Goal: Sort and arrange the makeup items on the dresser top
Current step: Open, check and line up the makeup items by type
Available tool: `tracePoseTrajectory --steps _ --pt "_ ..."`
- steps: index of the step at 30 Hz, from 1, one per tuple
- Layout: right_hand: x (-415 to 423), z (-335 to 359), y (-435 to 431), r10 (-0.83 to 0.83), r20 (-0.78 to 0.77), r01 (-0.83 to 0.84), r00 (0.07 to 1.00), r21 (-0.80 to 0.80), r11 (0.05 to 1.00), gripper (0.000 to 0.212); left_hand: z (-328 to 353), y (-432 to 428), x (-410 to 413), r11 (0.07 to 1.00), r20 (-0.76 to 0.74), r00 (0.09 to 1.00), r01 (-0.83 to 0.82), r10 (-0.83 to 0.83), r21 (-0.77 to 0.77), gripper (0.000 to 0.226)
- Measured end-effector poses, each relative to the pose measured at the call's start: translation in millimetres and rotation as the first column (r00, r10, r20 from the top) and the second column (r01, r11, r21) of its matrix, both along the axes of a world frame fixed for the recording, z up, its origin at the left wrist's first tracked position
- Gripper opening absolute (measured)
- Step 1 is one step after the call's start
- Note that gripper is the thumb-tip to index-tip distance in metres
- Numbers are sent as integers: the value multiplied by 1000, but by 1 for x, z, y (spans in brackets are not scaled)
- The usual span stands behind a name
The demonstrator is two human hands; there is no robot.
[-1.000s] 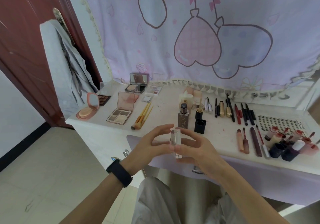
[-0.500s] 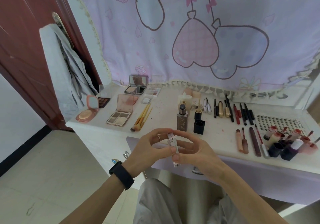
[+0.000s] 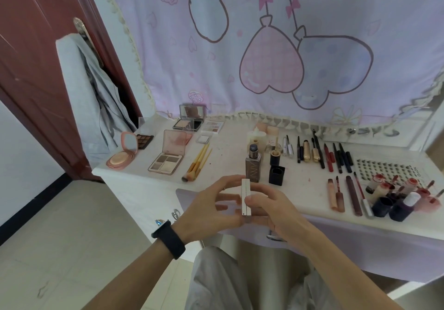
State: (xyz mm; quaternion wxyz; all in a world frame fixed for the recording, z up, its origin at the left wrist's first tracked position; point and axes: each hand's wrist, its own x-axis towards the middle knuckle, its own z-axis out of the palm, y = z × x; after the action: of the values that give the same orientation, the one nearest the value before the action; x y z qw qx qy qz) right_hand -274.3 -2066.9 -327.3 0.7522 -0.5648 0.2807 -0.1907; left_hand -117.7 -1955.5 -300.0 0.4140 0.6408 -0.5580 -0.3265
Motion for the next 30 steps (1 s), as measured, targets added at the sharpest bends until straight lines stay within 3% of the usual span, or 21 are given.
tracePoseTrajectory --steps 3,6,9,14,20,25,30 --pt "2 0 -1 6 -17 -7 1000 -65 998 54 6 -6 2 997 -211 977 -20 36 78 52" --pt "1 0 3 14 -37 -18 999 -119 993 53 11 -11 4 980 -224 964 -107 144 169 39" --pt "-1 -1 6 0 -45 -7 999 -168 986 55 14 -11 5 961 -208 964 -107 163 254 39" --pt "-3 1 8 32 -52 -41 998 -174 984 65 18 -8 6 920 -179 975 -51 130 388 66" --pt "-1 4 9 48 -77 -73 996 -358 931 52 11 -10 5 947 -91 988 -90 123 308 46" --pt "-2 4 10 4 -112 -64 994 -540 839 58 6 -9 4 964 37 994 -113 107 241 57" --pt "-2 12 15 52 -163 -146 985 -647 749 64 6 -6 6 961 104 990 -123 100 248 48"
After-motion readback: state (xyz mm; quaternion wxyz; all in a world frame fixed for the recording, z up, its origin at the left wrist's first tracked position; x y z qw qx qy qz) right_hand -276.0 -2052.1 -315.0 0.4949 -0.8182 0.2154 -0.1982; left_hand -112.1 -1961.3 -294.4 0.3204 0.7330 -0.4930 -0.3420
